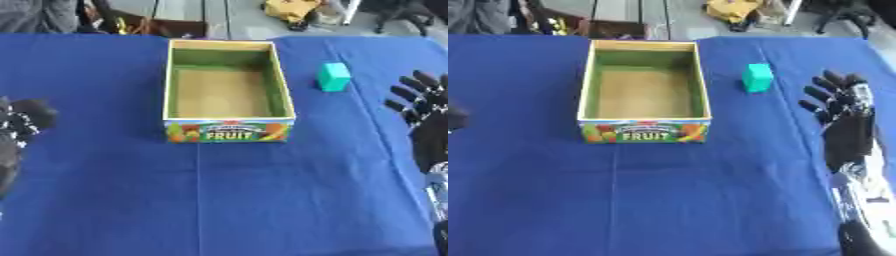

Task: Pick up objects on the table and place them in the box.

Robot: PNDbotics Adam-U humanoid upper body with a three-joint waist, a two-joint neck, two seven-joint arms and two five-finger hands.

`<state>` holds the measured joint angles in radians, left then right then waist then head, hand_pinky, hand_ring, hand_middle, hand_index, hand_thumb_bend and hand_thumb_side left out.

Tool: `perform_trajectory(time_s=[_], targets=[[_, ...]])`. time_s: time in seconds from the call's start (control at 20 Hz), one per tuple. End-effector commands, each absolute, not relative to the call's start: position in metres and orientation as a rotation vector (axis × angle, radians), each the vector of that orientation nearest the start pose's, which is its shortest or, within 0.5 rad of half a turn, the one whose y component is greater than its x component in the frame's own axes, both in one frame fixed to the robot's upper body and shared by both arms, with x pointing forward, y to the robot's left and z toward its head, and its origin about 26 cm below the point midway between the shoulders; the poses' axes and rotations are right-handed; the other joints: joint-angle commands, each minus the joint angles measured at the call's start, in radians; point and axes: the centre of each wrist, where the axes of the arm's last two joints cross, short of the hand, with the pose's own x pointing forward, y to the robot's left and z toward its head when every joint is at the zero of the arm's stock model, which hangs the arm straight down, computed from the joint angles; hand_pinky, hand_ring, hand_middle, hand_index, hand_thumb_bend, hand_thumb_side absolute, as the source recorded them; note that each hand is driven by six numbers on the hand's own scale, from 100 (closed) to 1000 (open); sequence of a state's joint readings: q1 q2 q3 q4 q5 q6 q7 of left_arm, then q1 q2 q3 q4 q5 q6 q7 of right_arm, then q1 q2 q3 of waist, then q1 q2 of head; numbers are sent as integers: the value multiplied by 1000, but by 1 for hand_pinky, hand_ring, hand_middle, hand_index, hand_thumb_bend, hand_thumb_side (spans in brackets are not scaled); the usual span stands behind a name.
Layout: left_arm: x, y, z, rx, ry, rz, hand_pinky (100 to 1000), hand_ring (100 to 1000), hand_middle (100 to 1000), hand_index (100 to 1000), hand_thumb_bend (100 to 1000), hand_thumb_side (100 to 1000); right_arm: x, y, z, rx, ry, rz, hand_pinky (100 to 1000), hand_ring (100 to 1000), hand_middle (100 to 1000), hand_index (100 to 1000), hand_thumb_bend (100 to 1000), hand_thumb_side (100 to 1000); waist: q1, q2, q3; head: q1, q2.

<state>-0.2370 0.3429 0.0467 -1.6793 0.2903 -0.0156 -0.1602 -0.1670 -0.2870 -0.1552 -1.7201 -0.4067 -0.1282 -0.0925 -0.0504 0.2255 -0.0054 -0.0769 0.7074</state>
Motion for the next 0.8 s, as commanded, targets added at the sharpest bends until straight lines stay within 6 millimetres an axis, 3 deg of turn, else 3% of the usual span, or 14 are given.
perform_trajectory(time_s=[0.05,0.45,0.8], targets=[[329,308,123,-114,-1942,-271,830,744,594,699,414,1000,310,-336,116,-15,-2071,-198,744,796,755,835,100,855,2,-17,1,-1,0],[329,308,123,-112,-1941,-273,830,745,594,699,412,1000,312,-347,124,-59,-2090,-156,747,799,759,845,100,837,1,-17,4,1,1],[329,309,122,-112,-1937,-276,830,745,594,698,412,1000,321,-381,158,-216,-2137,57,759,813,775,875,100,773,1,-20,8,3,0]])
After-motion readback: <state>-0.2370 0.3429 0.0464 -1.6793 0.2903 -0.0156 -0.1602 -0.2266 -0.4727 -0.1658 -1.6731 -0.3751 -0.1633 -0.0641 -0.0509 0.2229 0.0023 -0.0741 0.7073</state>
